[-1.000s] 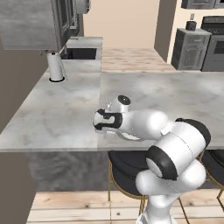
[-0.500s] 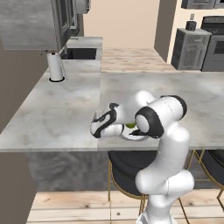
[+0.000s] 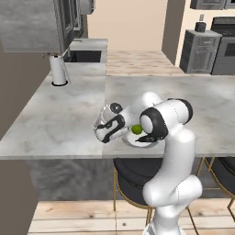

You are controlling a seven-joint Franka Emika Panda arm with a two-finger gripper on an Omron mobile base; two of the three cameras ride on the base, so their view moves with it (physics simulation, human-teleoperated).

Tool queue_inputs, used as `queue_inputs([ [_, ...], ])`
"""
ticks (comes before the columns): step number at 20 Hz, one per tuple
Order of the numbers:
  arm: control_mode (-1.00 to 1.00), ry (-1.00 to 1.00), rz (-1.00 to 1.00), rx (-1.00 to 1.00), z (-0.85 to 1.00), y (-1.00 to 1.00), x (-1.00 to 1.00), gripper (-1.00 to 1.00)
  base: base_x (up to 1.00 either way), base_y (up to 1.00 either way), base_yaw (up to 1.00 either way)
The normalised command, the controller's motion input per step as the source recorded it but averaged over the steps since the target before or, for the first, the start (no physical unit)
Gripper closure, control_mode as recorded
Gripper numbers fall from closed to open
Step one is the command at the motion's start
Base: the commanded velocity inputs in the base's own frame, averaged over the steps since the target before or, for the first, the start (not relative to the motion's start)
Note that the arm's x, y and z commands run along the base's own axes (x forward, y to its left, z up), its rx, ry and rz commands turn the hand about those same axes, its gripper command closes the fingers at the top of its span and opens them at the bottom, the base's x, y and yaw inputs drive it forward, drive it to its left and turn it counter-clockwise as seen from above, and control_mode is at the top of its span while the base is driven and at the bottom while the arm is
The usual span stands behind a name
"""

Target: Retrieve the tupperware and aluminum foil from the cabinet and place them on the dining counter near the plate with eggplant and lime to prepare for storing leftovers.

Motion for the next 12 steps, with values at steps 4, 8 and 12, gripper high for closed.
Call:
queue_inputs([
  [4, -1.0, -0.07, -0.15, 0.0, 1.0, -0.14, -0.2, -1.0, 0.0, 0.0, 0.0],
  [8, -1.0, -0.07, -0.16, 0.0, 1.0, -0.47, -0.61, -1.0, 0.0, 0.0, 0.0],
  [12, -1.0, -0.14, -0.09, 0.0, 1.0, -0.47, -0.9, -1.0, 0.0, 0.0, 0.0],
])
